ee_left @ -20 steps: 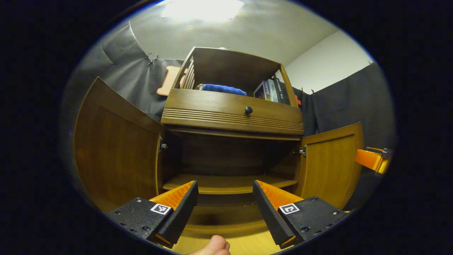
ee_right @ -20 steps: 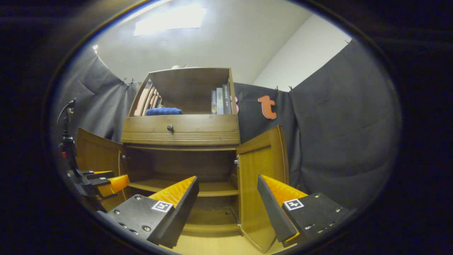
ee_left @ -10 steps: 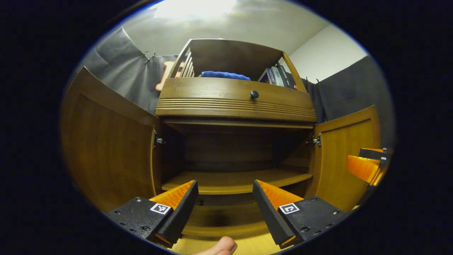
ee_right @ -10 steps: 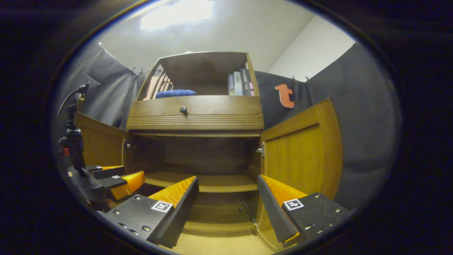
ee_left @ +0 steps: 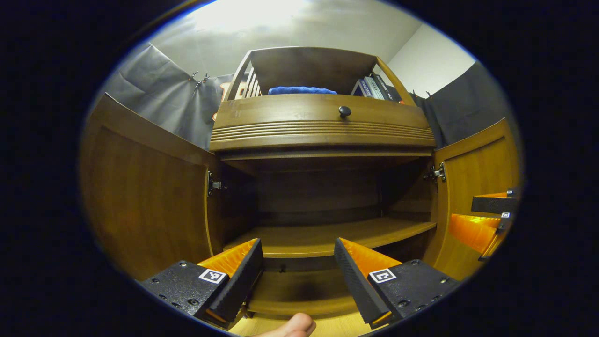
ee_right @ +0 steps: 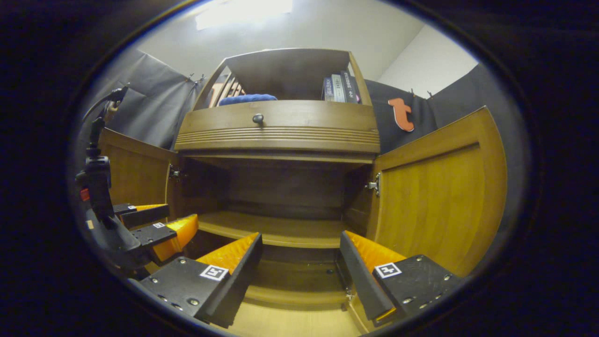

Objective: Open the right door of the double-door shoe cabinet with the right hand, and open the left door with the left hand.

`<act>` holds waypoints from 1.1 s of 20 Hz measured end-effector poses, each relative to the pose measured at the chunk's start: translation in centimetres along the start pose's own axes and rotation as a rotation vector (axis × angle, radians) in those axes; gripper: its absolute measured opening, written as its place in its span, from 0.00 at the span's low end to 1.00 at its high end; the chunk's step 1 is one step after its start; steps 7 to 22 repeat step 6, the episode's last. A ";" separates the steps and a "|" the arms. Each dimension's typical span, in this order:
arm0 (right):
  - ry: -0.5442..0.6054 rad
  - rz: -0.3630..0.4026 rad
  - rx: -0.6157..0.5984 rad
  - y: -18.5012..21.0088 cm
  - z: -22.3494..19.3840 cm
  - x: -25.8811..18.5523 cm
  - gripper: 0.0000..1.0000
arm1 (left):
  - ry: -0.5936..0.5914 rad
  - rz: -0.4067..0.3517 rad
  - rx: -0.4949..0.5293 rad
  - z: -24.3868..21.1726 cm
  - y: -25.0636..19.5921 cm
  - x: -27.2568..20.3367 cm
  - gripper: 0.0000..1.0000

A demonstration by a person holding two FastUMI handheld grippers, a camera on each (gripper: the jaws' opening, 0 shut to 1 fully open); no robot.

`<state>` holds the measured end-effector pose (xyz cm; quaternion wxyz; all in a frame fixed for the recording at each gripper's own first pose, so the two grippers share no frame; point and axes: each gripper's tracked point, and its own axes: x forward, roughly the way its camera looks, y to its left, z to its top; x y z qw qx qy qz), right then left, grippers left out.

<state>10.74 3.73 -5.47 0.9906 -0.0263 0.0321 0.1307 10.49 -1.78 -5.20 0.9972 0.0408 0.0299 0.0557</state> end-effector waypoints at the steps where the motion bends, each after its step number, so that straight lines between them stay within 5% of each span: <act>1: 0.009 0.010 0.004 0.3 -0.4 0.5 0.98 | 0.005 0.000 0.000 -0.2 -0.2 0.3 0.92; 22: 0.054 0.031 -0.004 1.1 -2.9 2.5 0.98 | 0.040 0.015 -0.021 -1.8 -0.7 1.8 0.92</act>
